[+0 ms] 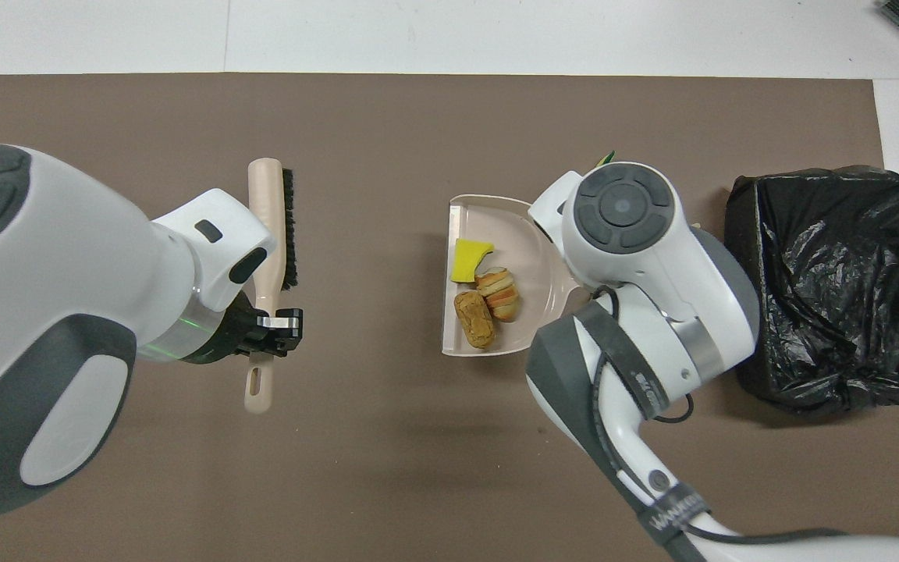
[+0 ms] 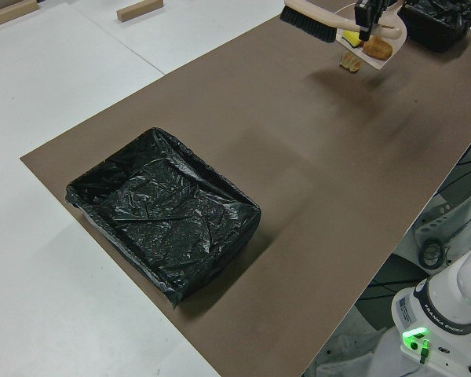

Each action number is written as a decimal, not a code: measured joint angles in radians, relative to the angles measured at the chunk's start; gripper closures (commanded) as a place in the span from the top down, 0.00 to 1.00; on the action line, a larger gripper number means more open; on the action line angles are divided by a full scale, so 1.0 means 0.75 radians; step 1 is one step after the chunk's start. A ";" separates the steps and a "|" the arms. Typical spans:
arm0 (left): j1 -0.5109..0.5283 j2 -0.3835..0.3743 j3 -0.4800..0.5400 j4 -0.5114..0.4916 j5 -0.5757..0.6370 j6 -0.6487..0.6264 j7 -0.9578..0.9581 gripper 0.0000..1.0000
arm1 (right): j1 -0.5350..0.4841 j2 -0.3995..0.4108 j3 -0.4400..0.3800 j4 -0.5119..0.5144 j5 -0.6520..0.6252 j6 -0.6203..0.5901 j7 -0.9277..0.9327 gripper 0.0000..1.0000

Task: Sweep and dump trash in bin
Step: 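Carry the dustpan to the bin and tip it with the right gripper, then return the dustpan to the mat center with the right gripper and release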

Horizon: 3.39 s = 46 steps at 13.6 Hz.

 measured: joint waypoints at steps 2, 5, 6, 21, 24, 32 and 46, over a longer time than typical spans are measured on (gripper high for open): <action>0.000 -0.007 -0.011 0.020 0.025 -0.011 0.008 0.00 | -0.080 -0.068 0.000 -0.013 -0.001 -0.017 -0.050 0.00; -0.001 -0.009 -0.019 0.020 0.027 -0.022 0.012 0.00 | -0.299 -0.163 -0.005 -0.020 0.016 -0.032 -0.281 0.00; -0.003 -0.009 -0.023 0.014 0.027 -0.026 0.012 0.00 | -0.379 -0.186 -0.007 -0.024 0.031 -0.033 -0.364 0.00; -0.571 -0.153 -0.058 -0.909 -0.099 0.688 -0.469 0.00 | -0.889 -0.217 -0.021 -0.127 -0.355 0.198 -0.757 0.00; -0.629 -0.143 -0.058 -0.952 -0.099 0.762 -0.470 0.00 | -0.889 -0.202 -0.016 -0.178 -0.572 0.235 -0.713 0.00; -0.638 -0.141 -0.051 -1.023 -0.151 0.884 -0.519 0.00 | -0.772 -0.175 -0.007 -0.200 -0.887 0.224 -0.552 0.00; -0.637 -0.080 -0.044 -1.032 -0.159 0.954 -0.533 1.00 | -0.701 -0.155 0.005 -0.074 -0.851 0.170 -0.530 0.00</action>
